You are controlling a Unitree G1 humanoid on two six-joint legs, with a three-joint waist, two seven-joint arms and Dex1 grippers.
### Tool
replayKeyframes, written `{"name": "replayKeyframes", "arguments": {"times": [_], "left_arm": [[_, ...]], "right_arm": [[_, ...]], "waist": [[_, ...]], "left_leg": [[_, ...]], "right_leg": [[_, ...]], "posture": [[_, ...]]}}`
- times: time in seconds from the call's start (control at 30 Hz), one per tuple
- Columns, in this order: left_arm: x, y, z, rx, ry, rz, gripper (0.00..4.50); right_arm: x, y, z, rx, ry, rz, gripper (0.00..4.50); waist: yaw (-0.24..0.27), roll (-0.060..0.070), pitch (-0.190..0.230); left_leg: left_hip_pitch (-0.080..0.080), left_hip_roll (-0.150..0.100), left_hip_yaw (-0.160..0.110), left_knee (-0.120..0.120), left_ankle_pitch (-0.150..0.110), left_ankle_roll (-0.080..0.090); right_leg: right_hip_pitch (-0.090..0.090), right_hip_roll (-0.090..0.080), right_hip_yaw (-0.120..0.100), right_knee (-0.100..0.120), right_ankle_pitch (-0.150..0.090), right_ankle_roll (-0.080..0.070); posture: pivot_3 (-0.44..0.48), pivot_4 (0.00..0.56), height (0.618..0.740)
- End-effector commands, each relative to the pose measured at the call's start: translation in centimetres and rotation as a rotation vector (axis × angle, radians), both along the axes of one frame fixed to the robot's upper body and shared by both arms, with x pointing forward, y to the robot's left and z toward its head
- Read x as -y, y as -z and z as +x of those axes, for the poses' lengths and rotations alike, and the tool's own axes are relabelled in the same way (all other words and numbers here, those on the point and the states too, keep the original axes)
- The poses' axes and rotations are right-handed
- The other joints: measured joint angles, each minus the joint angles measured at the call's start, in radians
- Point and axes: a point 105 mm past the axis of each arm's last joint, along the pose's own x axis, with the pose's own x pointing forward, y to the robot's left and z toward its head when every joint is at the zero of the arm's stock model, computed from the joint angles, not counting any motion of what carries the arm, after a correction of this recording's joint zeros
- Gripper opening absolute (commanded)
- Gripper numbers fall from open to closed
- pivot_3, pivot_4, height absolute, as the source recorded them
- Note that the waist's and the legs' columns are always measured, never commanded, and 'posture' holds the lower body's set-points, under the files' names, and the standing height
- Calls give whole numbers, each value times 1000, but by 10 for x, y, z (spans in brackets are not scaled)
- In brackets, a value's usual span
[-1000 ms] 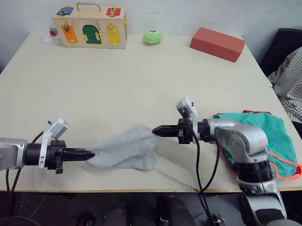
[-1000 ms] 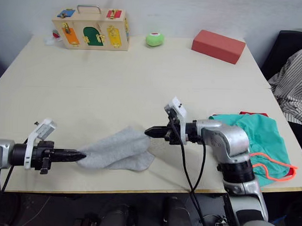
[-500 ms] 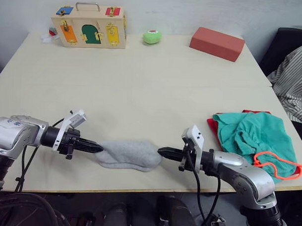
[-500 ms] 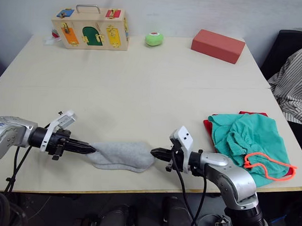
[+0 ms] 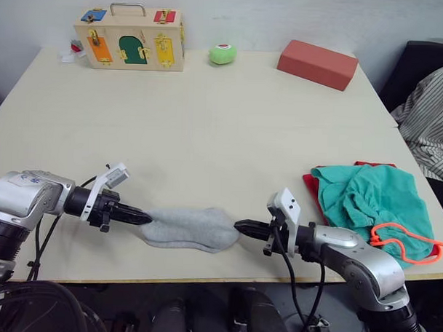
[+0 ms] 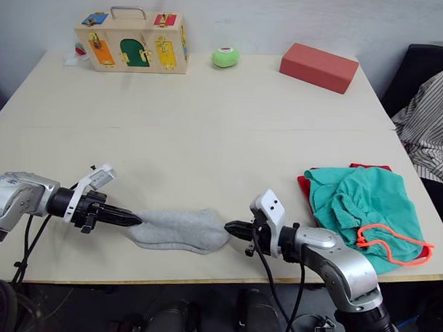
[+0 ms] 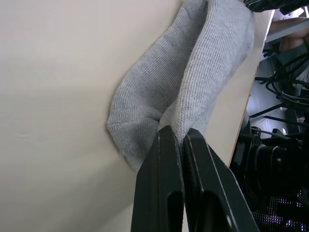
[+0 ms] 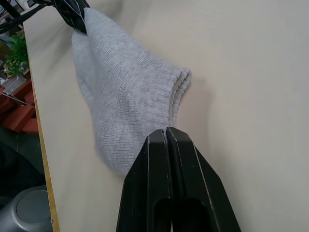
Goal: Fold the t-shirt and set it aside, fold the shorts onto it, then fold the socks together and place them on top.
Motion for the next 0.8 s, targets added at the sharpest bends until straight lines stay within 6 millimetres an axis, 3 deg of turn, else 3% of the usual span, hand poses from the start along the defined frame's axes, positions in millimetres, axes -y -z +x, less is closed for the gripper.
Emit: {"name": "replayKeyframes", "arguments": {"times": [0.03, 0.23, 0.47, 0.53, 0.8], "left_arm": [[-6, -5, 1, 10, -12, 14, 32], [-8, -8, 0, -31, -40, -12, 32], [-7, -25, -2, -50, -57, -86, 32], [-7, -30, -3, -61, -59, -109, 32], [-11, -20, -10, -115, -55, -57, 32]], "right_arm": [[-5, -2, -3, 14, -17, 14, 0], [-9, -3, -1, 48, -24, 31, 0], [-10, -45, -5, 130, -74, 185, 0], [-9, -49, -11, 120, -101, 195, 0], [-11, -35, -16, 59, -77, 178, 0]], "waist": [[0, 0, 0], [-1, 0, 0], [0, 0, 0], [1, -1, 0], [0, -1, 0]], "left_leg": [[0, 0, 0, 0, 0, 0], [0, 0, 0, 1, 0, 0], [0, 0, 0, 1, 0, 0], [0, 0, 0, 2, 0, 0], [0, 0, 0, 2, 0, 0]], "right_leg": [[0, 0, 0, 0, 0, 0], [0, 0, 1, 1, 0, 0], [0, 0, 1, 1, 0, 0], [0, 0, 1, 2, 0, 0], [0, 0, 1, 2, 0, 0]], "posture": [[0, 150, 740], [0, 150, 740], [0, 150, 740], [0, 150, 740], [0, 150, 740]]}}
